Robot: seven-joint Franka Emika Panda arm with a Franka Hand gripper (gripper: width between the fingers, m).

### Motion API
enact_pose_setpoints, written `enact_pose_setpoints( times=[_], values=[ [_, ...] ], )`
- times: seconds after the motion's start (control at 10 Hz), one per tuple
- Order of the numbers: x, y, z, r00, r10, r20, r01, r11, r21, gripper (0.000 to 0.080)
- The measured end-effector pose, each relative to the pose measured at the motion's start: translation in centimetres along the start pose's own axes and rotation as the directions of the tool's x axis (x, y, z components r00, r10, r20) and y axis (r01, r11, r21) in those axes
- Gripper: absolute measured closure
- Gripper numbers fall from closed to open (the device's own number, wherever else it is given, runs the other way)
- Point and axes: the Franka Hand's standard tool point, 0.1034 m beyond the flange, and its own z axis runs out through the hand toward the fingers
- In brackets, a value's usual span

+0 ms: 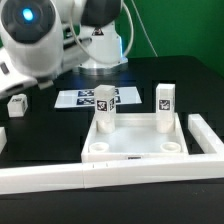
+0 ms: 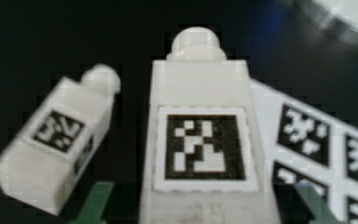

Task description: Assemble square table

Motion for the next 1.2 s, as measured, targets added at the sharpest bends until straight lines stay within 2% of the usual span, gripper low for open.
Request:
enact_pose_setpoints(
  times=[0.1,0.2,0.4,0.5,0.6,0.8,0.9,1.0,1.1,1.2],
  values=[
    [-1.1,0.2,-2.1,0.999,0.024,-0.029,-0.024,1.0,-0.001,0.0509],
    [-1.2,0.2,-2.7,0.995,0.028,-0.097,-0.029,1.0,-0.001,0.0509],
    [-0.8,0.4,-2.5,0.972,0.026,-0.232,-0.028,1.0,-0.008,0.0509],
    [-0.2,0.2,-3.4,0.959,0.03,-0.283,-0.032,0.999,-0.004,0.0509],
    [1.1,-0.4,-6.1,0.936,0.023,-0.351,-0.028,1.0,-0.01,0.0509],
    [1.0,-2.1,-13.5,0.888,0.019,-0.46,-0.058,0.996,-0.071,0.0509],
    [1.0,-2.7,-16.5,0.852,0.03,-0.522,-0.085,0.993,-0.081,0.0509],
    [1.1,-3.0,-17.8,0.823,0.068,-0.563,-0.128,0.99,-0.067,0.0509],
    [1.3,-2.5,-17.9,0.794,0.037,-0.606,-0.119,0.988,-0.096,0.0509],
    [1.3,-2.2,-18.0,0.744,0.033,-0.667,-0.133,0.986,-0.099,0.0509]
  ],
)
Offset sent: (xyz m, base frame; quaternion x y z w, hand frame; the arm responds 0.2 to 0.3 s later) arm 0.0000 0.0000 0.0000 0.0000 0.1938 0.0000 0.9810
